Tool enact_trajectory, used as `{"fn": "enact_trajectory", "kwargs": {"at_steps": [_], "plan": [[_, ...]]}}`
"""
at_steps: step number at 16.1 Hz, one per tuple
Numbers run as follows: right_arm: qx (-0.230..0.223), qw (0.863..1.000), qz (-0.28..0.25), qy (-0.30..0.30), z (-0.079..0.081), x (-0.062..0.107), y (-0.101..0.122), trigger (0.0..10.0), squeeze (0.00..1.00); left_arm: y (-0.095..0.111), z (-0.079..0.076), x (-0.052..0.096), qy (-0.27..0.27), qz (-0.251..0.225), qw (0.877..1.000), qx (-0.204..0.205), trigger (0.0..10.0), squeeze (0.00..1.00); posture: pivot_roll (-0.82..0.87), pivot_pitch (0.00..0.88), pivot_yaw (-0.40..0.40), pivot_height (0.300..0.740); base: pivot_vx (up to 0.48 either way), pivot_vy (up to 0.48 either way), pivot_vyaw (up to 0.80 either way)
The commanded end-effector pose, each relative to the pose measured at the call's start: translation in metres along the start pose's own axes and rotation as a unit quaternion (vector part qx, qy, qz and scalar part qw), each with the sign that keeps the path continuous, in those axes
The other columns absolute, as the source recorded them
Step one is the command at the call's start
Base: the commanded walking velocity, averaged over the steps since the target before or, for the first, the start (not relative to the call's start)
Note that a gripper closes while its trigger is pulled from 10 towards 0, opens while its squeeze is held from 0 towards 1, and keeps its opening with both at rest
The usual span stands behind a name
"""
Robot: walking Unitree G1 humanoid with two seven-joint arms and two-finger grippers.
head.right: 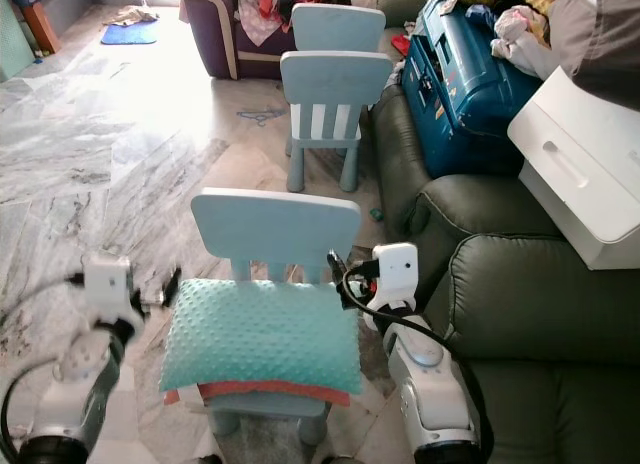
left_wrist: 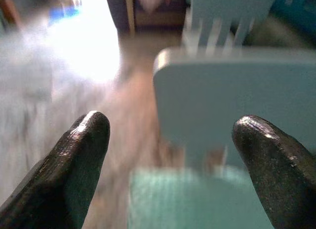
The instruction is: Move the pillow to the sofa
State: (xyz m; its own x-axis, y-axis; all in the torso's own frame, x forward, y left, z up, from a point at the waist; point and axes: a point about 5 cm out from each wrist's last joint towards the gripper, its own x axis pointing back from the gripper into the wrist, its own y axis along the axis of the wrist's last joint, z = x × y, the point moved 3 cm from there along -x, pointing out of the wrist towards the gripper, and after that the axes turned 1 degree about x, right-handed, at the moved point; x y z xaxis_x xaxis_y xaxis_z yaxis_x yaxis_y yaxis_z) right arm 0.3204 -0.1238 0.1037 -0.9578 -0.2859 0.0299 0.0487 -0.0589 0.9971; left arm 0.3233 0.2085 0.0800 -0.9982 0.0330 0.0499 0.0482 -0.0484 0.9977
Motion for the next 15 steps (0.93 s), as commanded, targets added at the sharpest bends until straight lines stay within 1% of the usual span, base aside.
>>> {"fn": "enact_trajectory", "kwargs": {"at_steps": [1,2,3,4,6,7,8,9,10,12,14,15], "plan": [[0.002,0.999,-0.042,-0.032,-0.009,0.004,0.025,10.0,0.0,0.033,-0.005,-0.005,-0.013,-0.06,0.998,-0.022,10.0,0.0,-0.1,0.135,-0.031,0.74,0.0,0.0,0.0],[0.004,0.998,-0.048,-0.038,-0.011,0.005,0.028,10.0,0.0,0.036,-0.006,-0.005,-0.015,-0.065,0.998,-0.021,10.0,0.0,-0.1,0.133,-0.03,0.74,0.0,0.0,0.0],[0.007,0.997,-0.057,-0.054,-0.016,0.011,0.035,10.0,0.0,0.043,-0.01,-0.003,-0.024,-0.074,0.997,-0.018,10.0,0.0,-0.1,0.128,-0.028,0.74,0.0,0.0,0.0],[0.014,0.994,-0.072,-0.078,-0.024,0.026,0.046,10.0,0.0,0.054,-0.019,0.007,-0.049,-0.093,0.994,-0.021,10.0,0.0,-0.1,0.123,-0.021,0.74,0.0,0.0,0.0],[0.022,0.993,-0.073,-0.088,-0.026,0.04,0.049,10.0,0.0,0.06,-0.022,0.019,-0.063,-0.1,0.993,-0.028,10.0,0.0,-0.11,0.118,-0.014,0.74,0.0,0.0,0.0],[0.028,0.993,-0.066,-0.089,-0.027,0.05,0.048,10.0,0.0,0.058,-0.022,0.028,-0.066,-0.095,0.993,-0.033,10.0,0.0,-0.11,0.111,-0.009,0.74,0.0,0.0,0.0],[0.037,0.994,-0.052,-0.085,-0.028,0.059,0.042,10.0,0.0,0.049,-0.019,0.037,-0.067,-0.076,0.994,-0.04,10.0,0.0,-0.11,0.106,-0.007,0.74,0.0,0.0,0.0],[0.04,0.994,-0.046,-0.086,-0.03,0.063,0.04,10.0,0.0,0.044,-0.017,0.04,-0.065,-0.065,0.995,-0.041,10.0,0.0,-0.11,0.103,-0.006,0.74,0.0,0.0,0.0],[0.041,0.994,-0.032,-0.095,-0.036,0.069,0.038,10.0,0.0,0.037,-0.012,0.045,-0.058,-0.046,0.996,-0.042,10.0,0.0,-0.11,0.099,-0.007,0.74,0.0,0.0,0.0],[0.048,0.994,-0.023,-0.096,-0.041,0.073,0.037,10.0,0.0,0.028,-0.003,0.05,-0.04,-0.021,0.999,-0.031,10.0,0.0,-0.12,0.094,-0.011,0.74,0.0,0.0,0.0],[0.051,0.994,-0.021,-0.095,-0.043,0.071,0.038,10.0,0.0,0.023,-0.002,0.051,-0.037,-0.012,0.999,-0.028,10.0,0.0,-0.12,0.09,-0.016,0.74,0.0,0.0,0.0],[0.059,0.995,-0.022,-0.079,-0.039,0.066,0.041,10.0,0.0,0.019,-0.003,0.051,-0.041,-0.005,0.999,-0.026,10.0,0.0,-0.12,0.09,-0.022,0.74,0.0,0.0,0.0]]}}
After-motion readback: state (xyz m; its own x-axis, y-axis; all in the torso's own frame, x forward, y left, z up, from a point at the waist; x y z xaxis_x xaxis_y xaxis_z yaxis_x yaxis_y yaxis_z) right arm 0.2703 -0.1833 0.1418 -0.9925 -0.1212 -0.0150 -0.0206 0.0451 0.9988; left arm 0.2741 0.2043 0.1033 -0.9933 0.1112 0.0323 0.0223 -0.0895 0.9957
